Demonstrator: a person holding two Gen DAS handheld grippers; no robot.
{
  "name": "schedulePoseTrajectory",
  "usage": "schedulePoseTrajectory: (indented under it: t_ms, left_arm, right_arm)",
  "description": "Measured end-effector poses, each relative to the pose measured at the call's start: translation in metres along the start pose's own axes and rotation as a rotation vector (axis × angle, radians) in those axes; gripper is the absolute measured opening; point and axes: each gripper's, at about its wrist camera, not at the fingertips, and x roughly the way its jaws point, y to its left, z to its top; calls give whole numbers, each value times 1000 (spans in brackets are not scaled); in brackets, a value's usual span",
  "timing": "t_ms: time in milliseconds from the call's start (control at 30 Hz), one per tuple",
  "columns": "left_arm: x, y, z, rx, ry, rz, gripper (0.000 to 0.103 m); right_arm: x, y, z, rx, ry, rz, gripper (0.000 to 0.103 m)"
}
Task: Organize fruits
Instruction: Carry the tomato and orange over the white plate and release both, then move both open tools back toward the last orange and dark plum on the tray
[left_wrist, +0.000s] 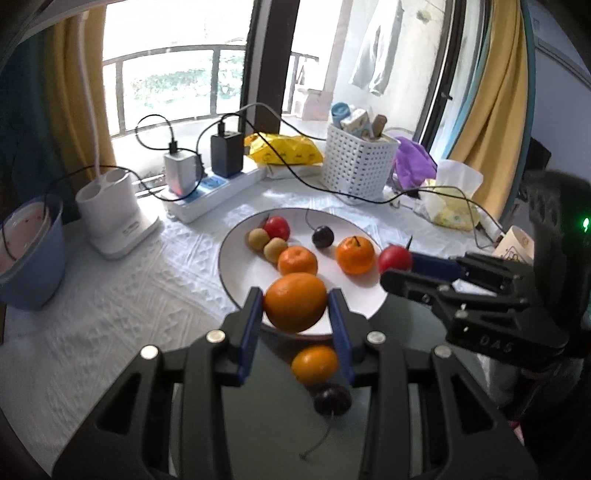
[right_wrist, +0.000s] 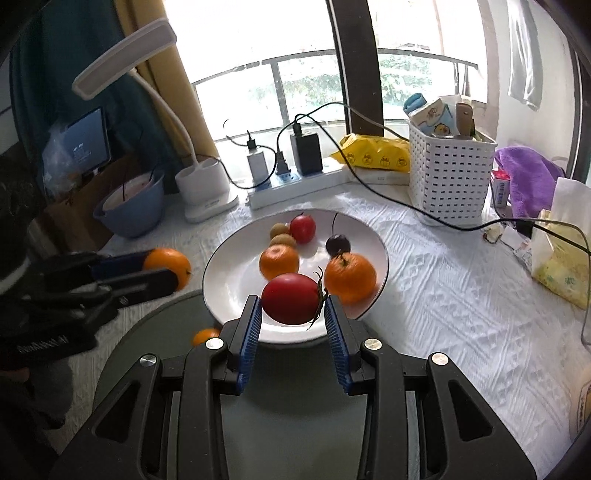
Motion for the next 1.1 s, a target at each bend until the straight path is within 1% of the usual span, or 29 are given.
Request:
schedulePoseTrajectory:
  t_ms: [367,500,567,667,733,800,867,900,1100]
  left_arm:
    - [44,1,16,18,41,10,37]
    - [60,4,18,19,59,22,37]
    - [64,7,20,11,55,34,37]
    - [66,11,22,0,51,39,38]
    - [67,14,23,-7,54,38,38]
    - [66,16,22,-10,59,42,38]
    - [64,19,20,-16,59,43,43]
    - [62,20,19,-24,55,41,48]
    - [48,23,15,-35,36,41,48]
  right_arm:
    - [26,-26,14,12,11,7,38]
    - [35,-29,15,7,21,11,38]
    - [39,-28,16,2,27,11,38]
    - [43,-25,16,-8,29,14,38]
    - [45,-23,17,-18,27,0,38]
    - [47,-22,19,-19,27,-4,40]
    - [48,-20,20,-21,31,-7,48]
    - [48,-19,20,-24,33,-9,50]
    - [45,-12,20,-22,35,-15,50]
